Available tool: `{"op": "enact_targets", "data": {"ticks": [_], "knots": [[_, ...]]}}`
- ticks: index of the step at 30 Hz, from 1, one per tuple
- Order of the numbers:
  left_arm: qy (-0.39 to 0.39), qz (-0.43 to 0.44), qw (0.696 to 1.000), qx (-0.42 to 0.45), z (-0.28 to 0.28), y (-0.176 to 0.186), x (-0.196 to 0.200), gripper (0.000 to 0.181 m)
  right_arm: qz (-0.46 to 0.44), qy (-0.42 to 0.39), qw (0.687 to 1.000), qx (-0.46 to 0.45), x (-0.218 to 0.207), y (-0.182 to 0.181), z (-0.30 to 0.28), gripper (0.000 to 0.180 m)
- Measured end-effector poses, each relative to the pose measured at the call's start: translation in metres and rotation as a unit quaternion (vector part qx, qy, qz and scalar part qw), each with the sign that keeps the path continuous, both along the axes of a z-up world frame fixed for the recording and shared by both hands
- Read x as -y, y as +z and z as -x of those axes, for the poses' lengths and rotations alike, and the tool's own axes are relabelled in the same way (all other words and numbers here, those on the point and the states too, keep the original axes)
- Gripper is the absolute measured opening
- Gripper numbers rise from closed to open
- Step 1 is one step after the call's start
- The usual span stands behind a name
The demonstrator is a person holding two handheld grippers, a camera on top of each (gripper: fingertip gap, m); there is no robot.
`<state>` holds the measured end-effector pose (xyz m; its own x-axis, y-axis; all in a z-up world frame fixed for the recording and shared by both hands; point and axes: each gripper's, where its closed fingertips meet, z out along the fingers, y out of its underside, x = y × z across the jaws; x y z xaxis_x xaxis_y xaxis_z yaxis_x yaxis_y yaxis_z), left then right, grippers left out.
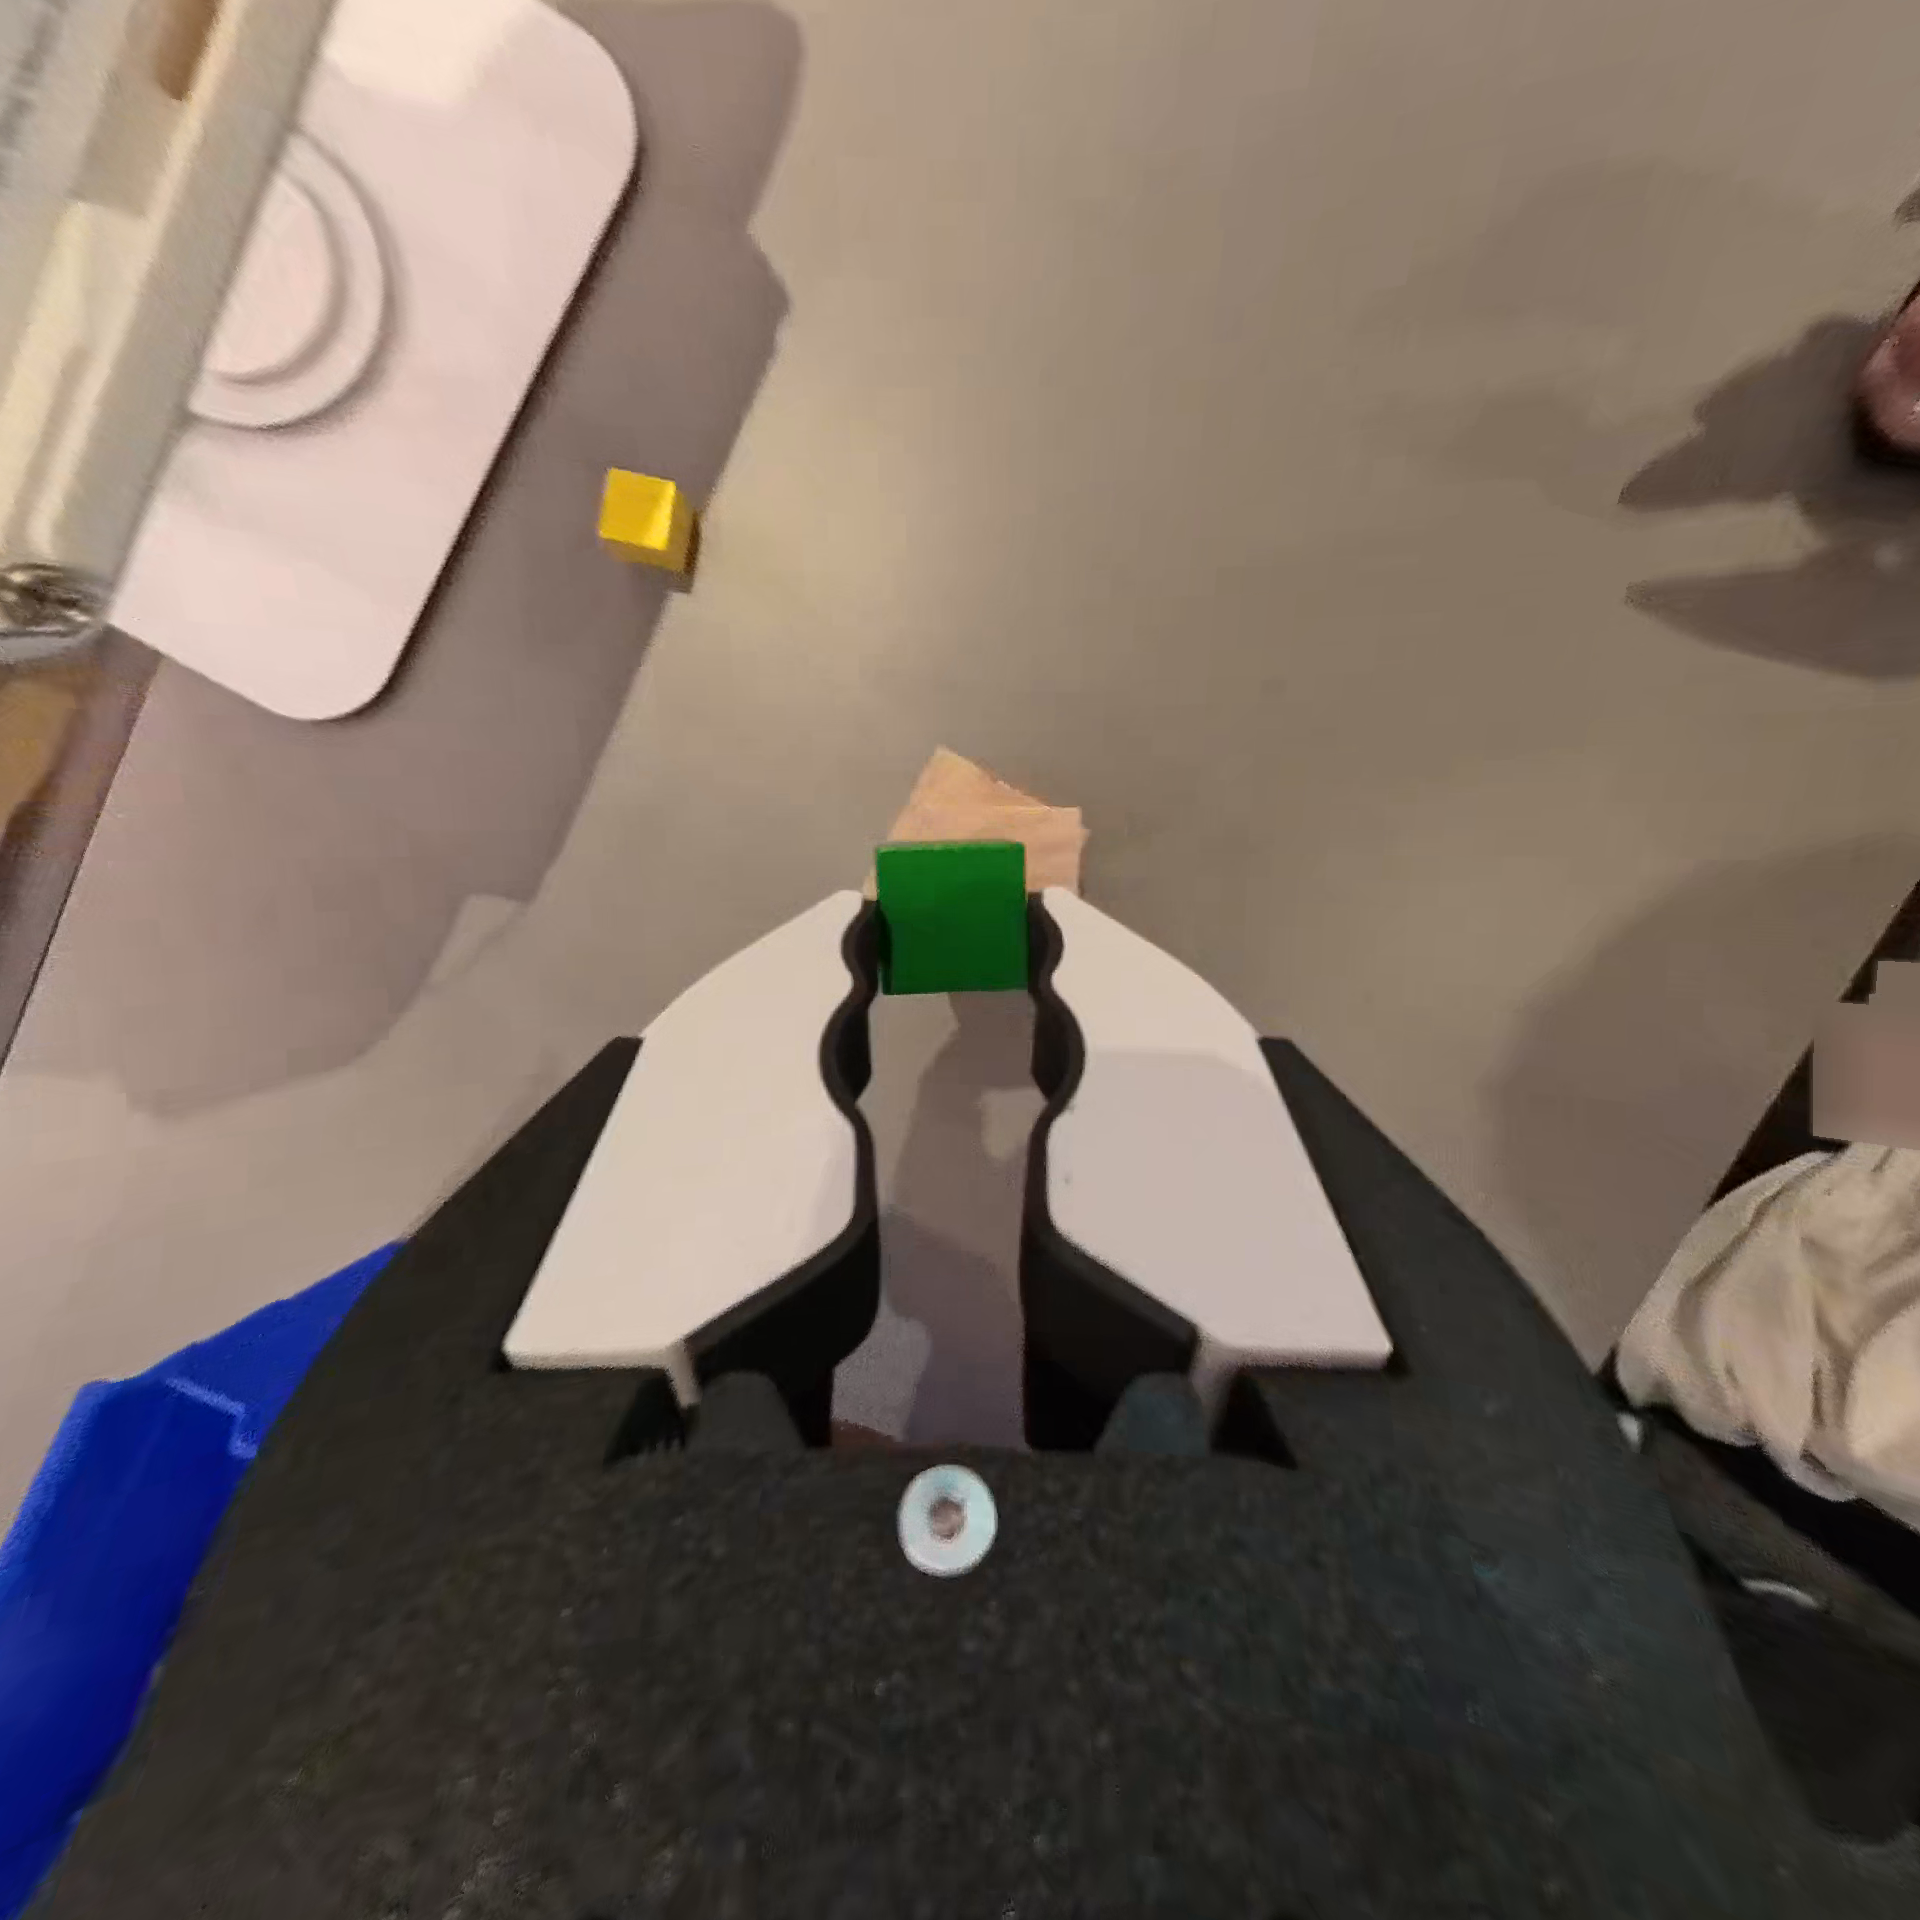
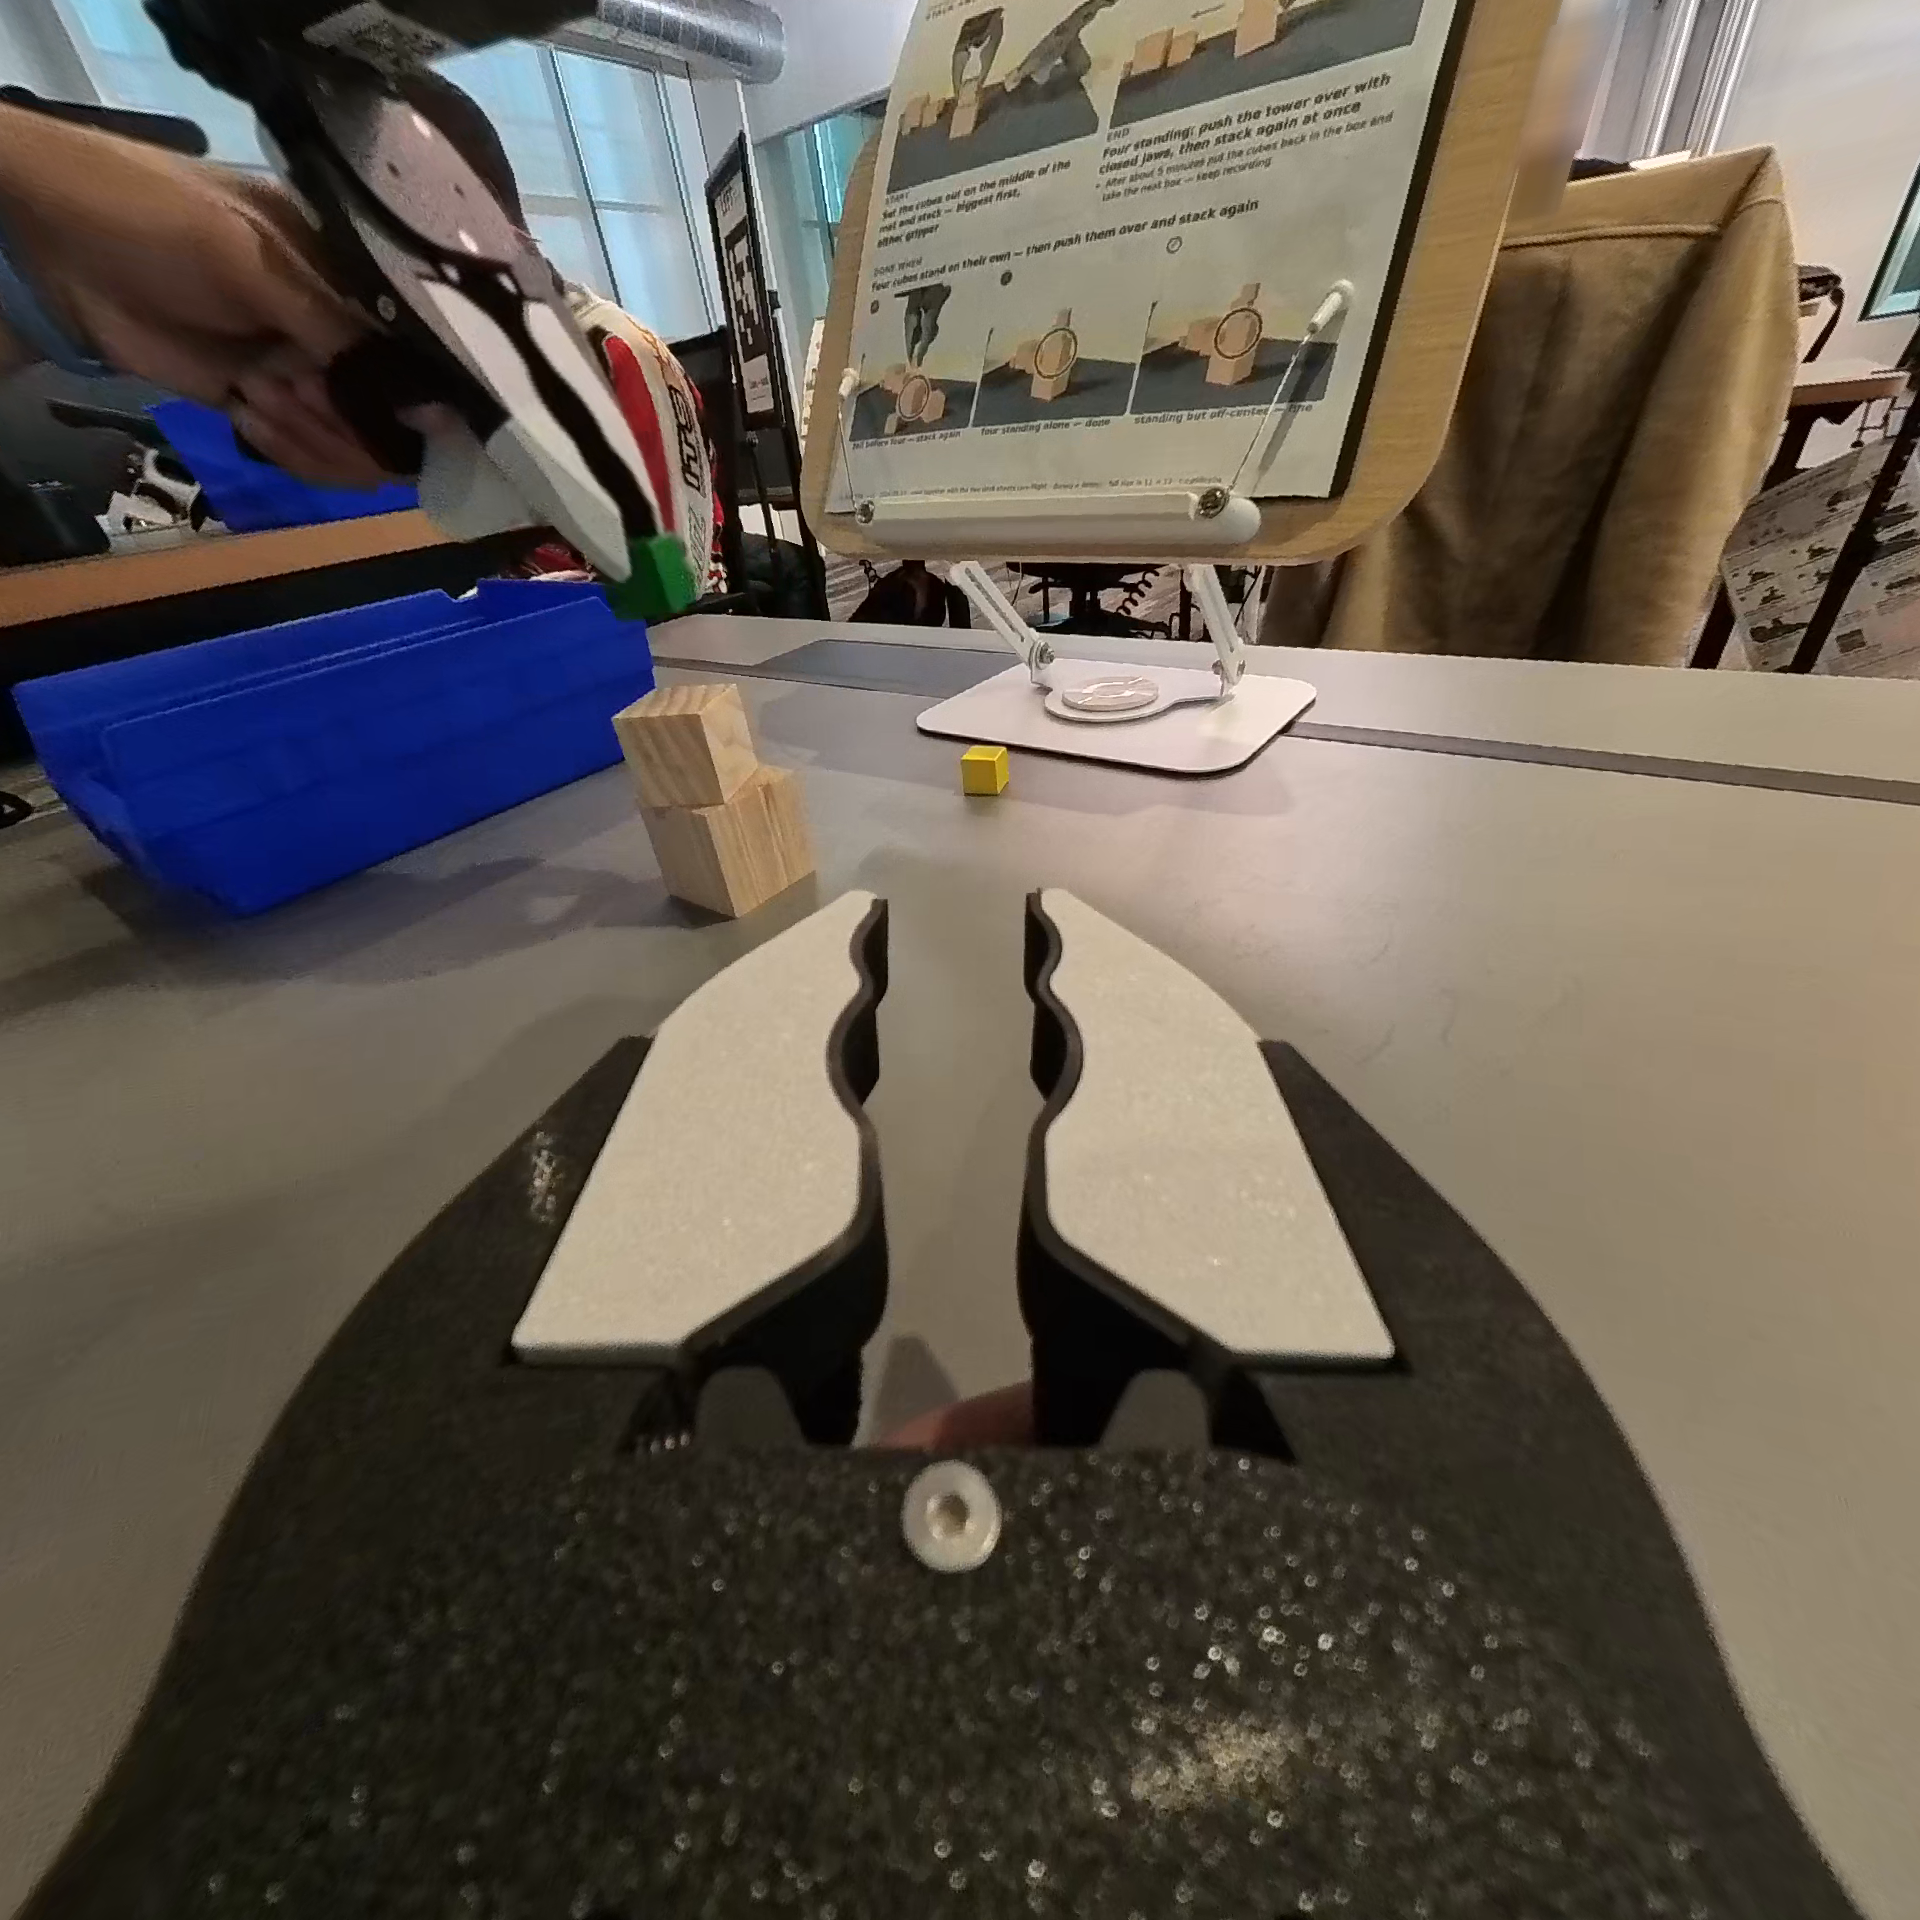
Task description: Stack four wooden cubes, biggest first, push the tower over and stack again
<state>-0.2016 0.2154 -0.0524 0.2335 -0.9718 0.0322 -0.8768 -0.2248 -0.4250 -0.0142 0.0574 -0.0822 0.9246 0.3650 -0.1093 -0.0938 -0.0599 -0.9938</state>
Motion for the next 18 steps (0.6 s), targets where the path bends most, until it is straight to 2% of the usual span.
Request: {"op": "enact_targets", "data": {"ticks": [9, 18], "knots": [[-0.007, 0.003, 0.999, -0.042, -0.006, -0.034, 0.012, 0.027, -0.009, -0.001, 1.0, -0.006, 0.003, 0.003, -0.001, 0.024], [0.002, 0.019, 1.0, -0.016, -0.002, -0.034, 0.01, 0.027, -0.007, 0.0, 1.0, -0.007, 0.002, 0.002, -0.001, 0.024]]}}
